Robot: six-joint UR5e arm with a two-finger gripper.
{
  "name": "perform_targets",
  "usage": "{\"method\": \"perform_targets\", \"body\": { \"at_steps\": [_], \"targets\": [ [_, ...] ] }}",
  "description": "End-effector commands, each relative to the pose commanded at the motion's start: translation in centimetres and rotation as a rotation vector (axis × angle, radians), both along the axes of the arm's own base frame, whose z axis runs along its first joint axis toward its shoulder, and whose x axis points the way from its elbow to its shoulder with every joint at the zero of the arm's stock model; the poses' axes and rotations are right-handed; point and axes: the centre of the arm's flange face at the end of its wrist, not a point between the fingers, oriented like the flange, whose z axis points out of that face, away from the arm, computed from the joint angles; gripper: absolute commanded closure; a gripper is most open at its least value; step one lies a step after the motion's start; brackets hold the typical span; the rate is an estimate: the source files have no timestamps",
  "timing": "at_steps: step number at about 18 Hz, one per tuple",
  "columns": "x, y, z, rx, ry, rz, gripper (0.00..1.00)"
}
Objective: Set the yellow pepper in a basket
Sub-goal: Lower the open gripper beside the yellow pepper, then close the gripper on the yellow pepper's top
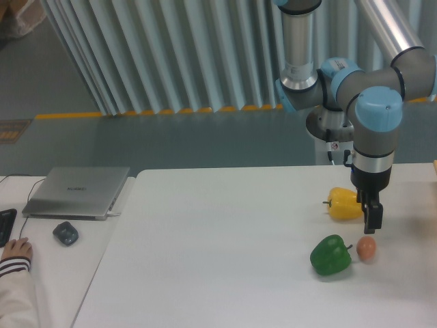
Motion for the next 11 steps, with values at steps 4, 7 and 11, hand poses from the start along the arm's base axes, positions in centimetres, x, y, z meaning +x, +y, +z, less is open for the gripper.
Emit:
{"method": "perform_targets", "body": {
  "at_steps": [4,7,11],
  "targets": [
    [1.2,-0.6,0.5,-0.013,-0.006,-0.003,0.00],
    [2.1,-1.0,0.8,-0.077,-0.076,-0.009,0.00],
    [3.1,-1.3,0.2,-0.127,-0.134,-0.028,0.00]
  ]
}}
